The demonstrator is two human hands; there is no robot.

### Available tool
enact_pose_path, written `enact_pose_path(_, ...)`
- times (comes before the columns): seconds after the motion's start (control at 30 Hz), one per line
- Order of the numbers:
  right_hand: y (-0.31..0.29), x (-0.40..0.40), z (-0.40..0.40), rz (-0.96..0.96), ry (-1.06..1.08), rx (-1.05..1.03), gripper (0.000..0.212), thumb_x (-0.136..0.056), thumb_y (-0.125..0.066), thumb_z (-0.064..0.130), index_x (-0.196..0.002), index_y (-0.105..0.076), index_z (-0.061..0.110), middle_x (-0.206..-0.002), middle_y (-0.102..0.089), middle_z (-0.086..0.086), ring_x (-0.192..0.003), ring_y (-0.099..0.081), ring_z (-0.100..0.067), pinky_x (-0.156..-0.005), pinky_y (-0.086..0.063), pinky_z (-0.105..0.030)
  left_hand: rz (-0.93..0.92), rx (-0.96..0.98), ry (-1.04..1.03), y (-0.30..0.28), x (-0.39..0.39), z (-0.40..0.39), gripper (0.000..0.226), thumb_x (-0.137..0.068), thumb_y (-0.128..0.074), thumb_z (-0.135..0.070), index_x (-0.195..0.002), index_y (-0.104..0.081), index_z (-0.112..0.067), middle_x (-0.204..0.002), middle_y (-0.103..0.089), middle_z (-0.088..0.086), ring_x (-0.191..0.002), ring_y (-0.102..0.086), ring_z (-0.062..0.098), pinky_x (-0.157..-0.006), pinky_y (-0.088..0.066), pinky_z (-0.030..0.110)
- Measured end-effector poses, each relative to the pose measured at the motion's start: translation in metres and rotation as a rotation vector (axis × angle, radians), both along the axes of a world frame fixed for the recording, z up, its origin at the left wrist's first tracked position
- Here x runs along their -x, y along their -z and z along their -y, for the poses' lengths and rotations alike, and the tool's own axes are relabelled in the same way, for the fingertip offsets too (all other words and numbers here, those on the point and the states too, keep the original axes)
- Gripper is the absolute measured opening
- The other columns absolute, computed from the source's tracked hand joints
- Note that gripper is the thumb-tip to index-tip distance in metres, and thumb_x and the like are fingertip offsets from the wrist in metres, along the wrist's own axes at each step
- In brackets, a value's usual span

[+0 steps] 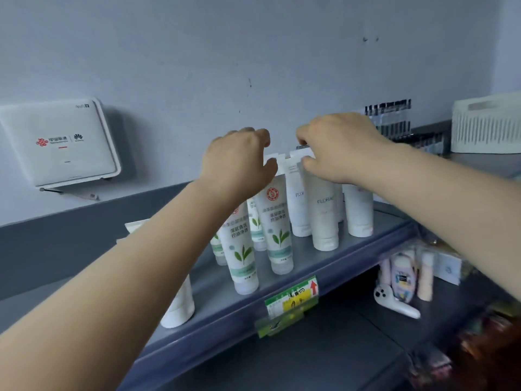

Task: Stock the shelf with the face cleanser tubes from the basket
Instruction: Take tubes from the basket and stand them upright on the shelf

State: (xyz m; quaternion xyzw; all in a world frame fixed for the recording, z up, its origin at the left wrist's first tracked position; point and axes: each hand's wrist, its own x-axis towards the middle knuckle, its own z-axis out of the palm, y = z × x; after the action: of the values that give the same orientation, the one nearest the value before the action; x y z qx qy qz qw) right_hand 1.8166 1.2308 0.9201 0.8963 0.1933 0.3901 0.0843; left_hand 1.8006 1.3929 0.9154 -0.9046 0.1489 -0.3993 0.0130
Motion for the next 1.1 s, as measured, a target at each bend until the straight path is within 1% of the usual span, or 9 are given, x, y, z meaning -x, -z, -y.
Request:
enact_pose_path(0.13,0.017,0.014,0.051,-0.012,0.072,-0.011,0.024,-0.088,-0.046,0.024,-0.107,-0.055,0.012,-0.106,-0.060,-0.008,-0.097,-0.056,-0.031,-0.064,-0.032,-0.031,-0.007,-0.089,0.087,0.016,-0.003,0.057,0.035,-0.089,-0.049,-0.033,-0.118,-0.054,-0.015,-0.112,-0.061,0.004,-0.104,-0.055,0.028,-0.078,-0.038,0.032)
enact_pose_path(0.27,0.037,0.021,0.113,-0.063,0.182,0.030,0.027,-0.089,-0.046,0.027,-0.111,-0.053,0.014,-0.109,-0.059,-0.006,-0.100,-0.056,-0.030,-0.064,-0.031,-0.031,-0.055,-0.195,0.135,0.036,-0.015,0.119,0.038,-0.089,-0.047,-0.033,-0.121,-0.052,-0.013,-0.116,-0.058,0.007,-0.109,-0.052,0.029,-0.086,-0.039,0.036)
enact_pose_path(0.37,0.054,0.022,0.164,-0.132,0.271,0.064,0.031,-0.090,-0.046,0.030,-0.117,-0.049,0.013,-0.114,-0.055,-0.006,-0.107,-0.051,-0.028,-0.071,-0.029,-0.033,-0.092,-0.259,0.179,0.052,-0.024,0.170,0.041,-0.090,-0.047,-0.033,-0.126,-0.047,-0.013,-0.121,-0.052,0.007,-0.113,-0.048,0.029,-0.091,-0.036,0.036)
enact_pose_path(0.43,0.068,0.026,0.196,-0.173,0.312,0.074,0.033,-0.091,-0.047,0.031,-0.118,-0.045,0.013,-0.116,-0.053,-0.006,-0.109,-0.048,-0.028,-0.074,-0.031,-0.035,-0.113,-0.277,0.219,0.065,-0.027,0.206,0.040,-0.090,-0.047,-0.033,-0.125,-0.046,-0.013,-0.122,-0.050,0.007,-0.115,-0.045,0.028,-0.093,-0.034,0.036)
enact_pose_path(0.6,0.112,0.039,0.273,-0.247,0.393,0.067,0.035,-0.089,-0.049,0.035,-0.116,-0.044,0.013,-0.116,-0.052,-0.006,-0.111,-0.046,-0.028,-0.083,-0.036,-0.038,-0.190,-0.307,0.328,0.105,-0.029,0.291,0.039,-0.090,-0.047,-0.032,-0.122,-0.046,-0.012,-0.123,-0.049,0.008,-0.116,-0.044,0.029,-0.091,-0.034,0.036)
enact_pose_path(0.77,0.177,0.053,0.341,-0.384,0.465,-0.001,0.046,-0.086,-0.052,0.041,-0.123,-0.044,0.013,-0.125,-0.050,-0.006,-0.119,-0.044,-0.028,-0.089,-0.037,-0.039,-0.317,-0.330,0.400,0.169,-0.032,0.360,0.042,-0.088,-0.047,-0.034,-0.125,-0.045,-0.013,-0.123,-0.050,0.006,-0.116,-0.045,0.028,-0.093,-0.034,0.036)
enact_pose_path(0.9,0.243,0.072,0.396,-0.565,0.539,-0.111,0.046,-0.086,-0.054,0.040,-0.123,-0.044,0.013,-0.124,-0.051,-0.006,-0.117,-0.046,-0.029,-0.091,-0.038,-0.039,-0.478,-0.385,0.486,0.234,-0.026,0.415,0.045,-0.088,-0.048,-0.036,-0.127,-0.044,-0.013,-0.130,-0.048,0.008,-0.122,-0.043,0.030,-0.095,-0.036,0.038)
enact_pose_path(1.0,0.291,0.088,0.428,-0.694,0.606,-0.188,0.048,-0.086,-0.054,0.041,-0.124,-0.044,0.014,-0.124,-0.051,-0.006,-0.117,-0.047,-0.028,-0.091,-0.039,-0.039,-0.591,-0.434,0.547,0.286,-0.023,0.449,0.044,-0.087,-0.049,-0.038,-0.125,-0.046,-0.015,-0.126,-0.050,0.006,-0.120,-0.046,0.028,-0.093,-0.038,0.037)
enact_pose_path(1.1,0.343,0.106,0.454,-0.823,0.676,-0.283,0.043,-0.086,-0.055,0.039,-0.120,-0.047,0.014,-0.121,-0.053,-0.006,-0.115,-0.049,-0.028,-0.089,-0.040,-0.038,-0.745,-0.464,0.596,0.340,-0.023,0.479,0.044,-0.087,-0.050,-0.037,-0.125,-0.047,-0.016,-0.124,-0.051,0.005,-0.119,-0.046,0.028,-0.092,-0.039,0.038)
